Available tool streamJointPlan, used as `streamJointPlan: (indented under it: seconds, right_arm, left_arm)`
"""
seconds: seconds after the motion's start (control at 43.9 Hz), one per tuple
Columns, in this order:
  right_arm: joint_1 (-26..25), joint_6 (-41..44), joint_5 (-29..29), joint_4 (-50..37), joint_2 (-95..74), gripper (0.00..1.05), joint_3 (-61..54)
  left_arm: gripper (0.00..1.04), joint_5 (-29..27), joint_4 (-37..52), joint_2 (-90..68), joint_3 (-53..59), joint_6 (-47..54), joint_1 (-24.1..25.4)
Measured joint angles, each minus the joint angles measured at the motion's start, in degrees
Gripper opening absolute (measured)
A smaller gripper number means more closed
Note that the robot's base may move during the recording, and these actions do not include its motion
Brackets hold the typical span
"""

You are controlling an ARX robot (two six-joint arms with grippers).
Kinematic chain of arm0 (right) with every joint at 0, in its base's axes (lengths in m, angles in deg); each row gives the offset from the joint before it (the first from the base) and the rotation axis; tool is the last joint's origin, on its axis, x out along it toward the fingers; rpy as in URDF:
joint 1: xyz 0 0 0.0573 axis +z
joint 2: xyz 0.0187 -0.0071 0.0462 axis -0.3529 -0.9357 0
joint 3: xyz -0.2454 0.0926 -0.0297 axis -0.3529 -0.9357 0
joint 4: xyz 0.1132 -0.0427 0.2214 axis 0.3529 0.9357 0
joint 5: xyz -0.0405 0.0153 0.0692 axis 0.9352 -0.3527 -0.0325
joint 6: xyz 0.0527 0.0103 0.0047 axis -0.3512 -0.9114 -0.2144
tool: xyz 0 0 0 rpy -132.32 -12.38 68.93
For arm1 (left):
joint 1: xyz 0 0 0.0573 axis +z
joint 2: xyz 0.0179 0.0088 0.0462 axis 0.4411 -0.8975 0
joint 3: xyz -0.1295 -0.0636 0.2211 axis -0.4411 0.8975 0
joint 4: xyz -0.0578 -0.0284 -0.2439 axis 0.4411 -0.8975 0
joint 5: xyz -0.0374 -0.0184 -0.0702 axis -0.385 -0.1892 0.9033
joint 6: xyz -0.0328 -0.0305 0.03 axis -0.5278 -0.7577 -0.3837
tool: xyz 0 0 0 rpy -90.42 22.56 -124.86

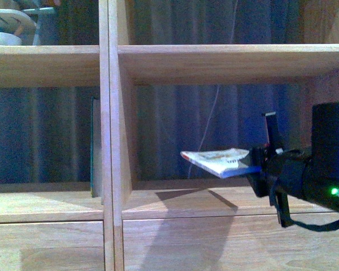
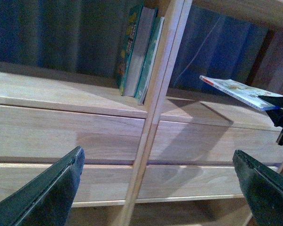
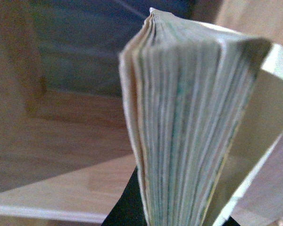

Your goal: Organize books on shelf

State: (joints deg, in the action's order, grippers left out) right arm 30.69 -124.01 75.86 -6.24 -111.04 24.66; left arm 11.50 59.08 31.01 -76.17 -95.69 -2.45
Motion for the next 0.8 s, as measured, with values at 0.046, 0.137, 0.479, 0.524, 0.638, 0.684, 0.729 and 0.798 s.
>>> streamJointPlan:
  seconds: [0.046,0.137,0.479,0.524,0.638,0.684,0.729,0.798]
  right_arm:
    - [0.2,0.4,-1.1,-1.3,1.6,0.07,-0.9]
    - [0.9,0.9,-3.9,-4.6,5.3,0.07,-3.2]
    - [4.4,1.1,-11.7,-14.7,10.1,0.07,-10.7]
    - [4.9,1.1,-12.3,-16.0,10.4,0.07,-11.6]
    - [6.4,1.1,-13.3,-18.5,11.4,0.07,-13.7]
    - [7.1,1.1,-13.6,-19.6,12.0,0.07,-14.3]
    - [7.9,1.1,-14.0,-20.9,12.7,0.07,-14.8]
    - [8.9,1.0,-14.4,-22.5,13.5,0.07,-15.2]
  left_arm:
    - [0.97,1.5,1.3,-4.7,-2.1,-2.4,0.1]
    - [0.97,6.0,4.7,-14.6,-6.3,-9.2,-0.1]
    - [0.97,14.5,28.7,-33.1,-15.8,-42.4,-5.0]
    - [0.97,14.4,31.2,-34.4,-16.9,-45.5,-6.2]
    - [0.97,13.6,33.1,-37.6,-19.9,-50.5,-9.3]
    - [0.97,12.8,32.5,-38.5,-20.9,-50.8,-10.3]
    - [0.97,11.7,31.5,-39.8,-22.1,-51.3,-11.5]
    - [0.97,10.5,30.5,-41.5,-23.4,-51.5,-13.3]
